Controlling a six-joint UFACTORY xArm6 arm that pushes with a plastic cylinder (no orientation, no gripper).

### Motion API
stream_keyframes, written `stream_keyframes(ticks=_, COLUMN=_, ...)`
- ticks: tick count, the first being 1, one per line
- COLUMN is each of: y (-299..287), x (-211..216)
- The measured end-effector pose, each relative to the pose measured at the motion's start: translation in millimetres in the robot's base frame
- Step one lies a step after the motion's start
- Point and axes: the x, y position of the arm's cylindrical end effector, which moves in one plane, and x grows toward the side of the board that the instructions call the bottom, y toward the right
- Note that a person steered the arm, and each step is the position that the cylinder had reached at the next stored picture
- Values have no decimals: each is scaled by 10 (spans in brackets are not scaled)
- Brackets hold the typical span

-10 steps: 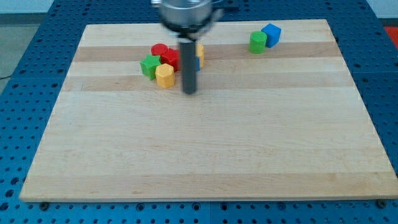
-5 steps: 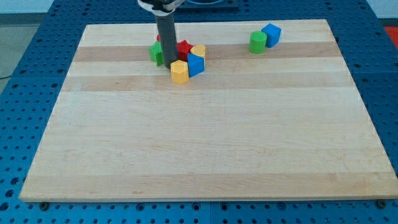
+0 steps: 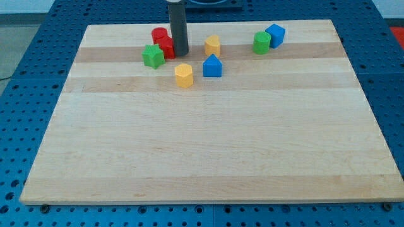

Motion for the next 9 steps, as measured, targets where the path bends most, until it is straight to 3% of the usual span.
stream_keyframes(ticks=3, y=1153, x=-18)
stream_keyframes(ticks=5, y=1124, x=29)
stream_keyframes(ticks=6, y=978, x=479)
stream_keyframes(ticks=8, y=1475, x=1190)
stream_keyframes(ticks=9, y=911, x=1382)
